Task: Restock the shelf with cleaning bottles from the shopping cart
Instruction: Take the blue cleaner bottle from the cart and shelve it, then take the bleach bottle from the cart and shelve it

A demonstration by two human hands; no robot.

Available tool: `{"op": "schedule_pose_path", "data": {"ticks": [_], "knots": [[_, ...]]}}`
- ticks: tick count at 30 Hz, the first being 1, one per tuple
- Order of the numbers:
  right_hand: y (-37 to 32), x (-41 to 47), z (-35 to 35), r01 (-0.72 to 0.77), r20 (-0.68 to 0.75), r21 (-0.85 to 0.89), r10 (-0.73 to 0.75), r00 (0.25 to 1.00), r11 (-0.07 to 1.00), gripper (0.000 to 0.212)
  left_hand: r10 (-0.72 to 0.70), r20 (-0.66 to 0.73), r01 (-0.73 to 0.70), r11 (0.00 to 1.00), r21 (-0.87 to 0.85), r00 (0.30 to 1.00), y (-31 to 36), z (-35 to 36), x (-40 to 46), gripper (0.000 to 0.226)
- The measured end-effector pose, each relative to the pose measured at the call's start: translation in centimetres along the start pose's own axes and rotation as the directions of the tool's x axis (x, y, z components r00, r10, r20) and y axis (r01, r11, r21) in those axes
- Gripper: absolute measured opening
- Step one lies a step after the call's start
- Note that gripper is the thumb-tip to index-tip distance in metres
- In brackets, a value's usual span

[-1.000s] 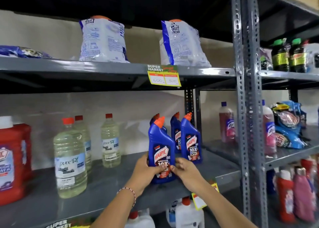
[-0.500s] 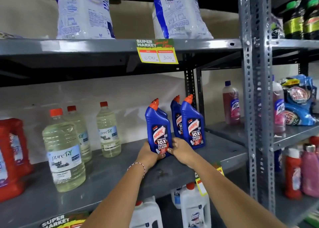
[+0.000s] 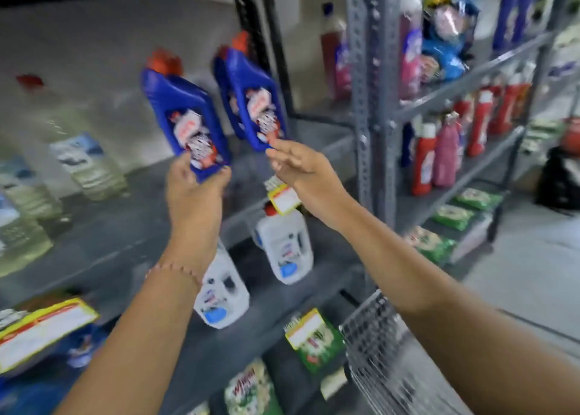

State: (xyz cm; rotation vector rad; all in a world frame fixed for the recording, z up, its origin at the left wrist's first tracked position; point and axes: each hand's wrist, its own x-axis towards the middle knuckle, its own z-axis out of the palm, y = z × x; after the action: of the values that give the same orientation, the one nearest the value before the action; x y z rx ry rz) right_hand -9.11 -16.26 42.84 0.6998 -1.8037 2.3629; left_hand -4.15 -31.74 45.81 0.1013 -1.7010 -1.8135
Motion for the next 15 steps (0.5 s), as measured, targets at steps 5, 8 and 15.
{"op": "schedule_pose_path", "data": {"ticks": [5,8,15], "knots": [[5.5,-10.8,-12.0,-0.21,-0.307,0.281,0.296,0.905,0.936,0.03,-0.075,0.297,0.14,0.969,-0.205,0.952,-6.8,7.7,-10.4,0.03],[10.0,-16.7,-18.8,-0.303,-0.432,0.472,0.517,0.739,0.828,0.031,-0.48,0.482,0.572,0.819,-0.054,0.733,-14.1,13.0,-15.5,0.025],[20.0,-31.2,-30.4,-0.52,-0.623,0.547,0.734,0.27,0.656,0.018,-0.893,0.43,0.658,0.406,0.635,0.136,-30.8,20.1,-27.6,0.024]]}}
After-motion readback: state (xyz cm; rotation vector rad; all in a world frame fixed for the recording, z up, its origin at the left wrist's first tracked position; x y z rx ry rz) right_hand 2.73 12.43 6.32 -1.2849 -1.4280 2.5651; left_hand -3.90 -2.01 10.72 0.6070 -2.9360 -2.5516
